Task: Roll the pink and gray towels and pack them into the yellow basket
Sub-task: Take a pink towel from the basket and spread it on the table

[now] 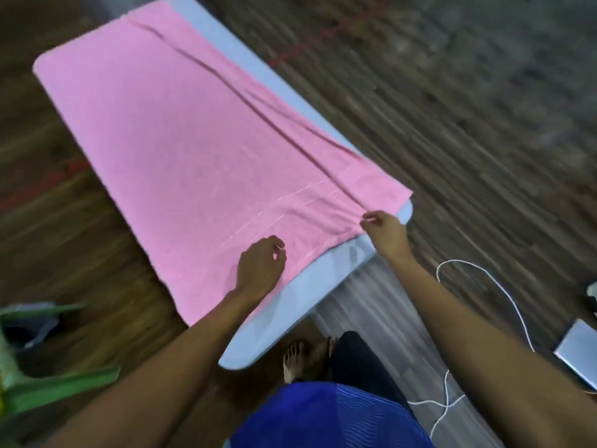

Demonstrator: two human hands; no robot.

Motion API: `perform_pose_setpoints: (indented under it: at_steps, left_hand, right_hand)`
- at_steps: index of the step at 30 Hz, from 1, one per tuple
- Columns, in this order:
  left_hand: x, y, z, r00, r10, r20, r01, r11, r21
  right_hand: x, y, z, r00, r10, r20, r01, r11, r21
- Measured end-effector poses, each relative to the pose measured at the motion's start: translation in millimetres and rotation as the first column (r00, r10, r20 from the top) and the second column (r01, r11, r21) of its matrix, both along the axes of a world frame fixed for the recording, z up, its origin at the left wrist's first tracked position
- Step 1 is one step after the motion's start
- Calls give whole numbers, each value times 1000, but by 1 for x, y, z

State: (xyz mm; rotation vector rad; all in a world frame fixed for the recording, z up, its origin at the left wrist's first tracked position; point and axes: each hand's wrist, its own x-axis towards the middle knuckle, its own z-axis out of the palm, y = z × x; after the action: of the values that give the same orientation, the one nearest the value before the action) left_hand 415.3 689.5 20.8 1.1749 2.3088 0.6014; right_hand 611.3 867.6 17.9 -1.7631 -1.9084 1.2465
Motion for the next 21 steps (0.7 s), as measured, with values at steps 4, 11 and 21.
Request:
perform_pose_setpoints:
  at_steps: [4, 11, 21]
  left_hand:
    - [44, 82, 23, 987, -157, 25, 154, 985, 78]
    - [141, 248, 51, 944, -316, 95, 310, 948, 75]
    - [196, 427, 54, 968, -135, 212, 122, 990, 72]
  right_hand:
    - [46, 17, 9, 975, -168, -147, 158, 984, -80]
    - [147, 123, 19, 903, -347, -252, 332, 938, -103]
    - [169, 325, 41, 955, -143, -259, 115, 986, -119]
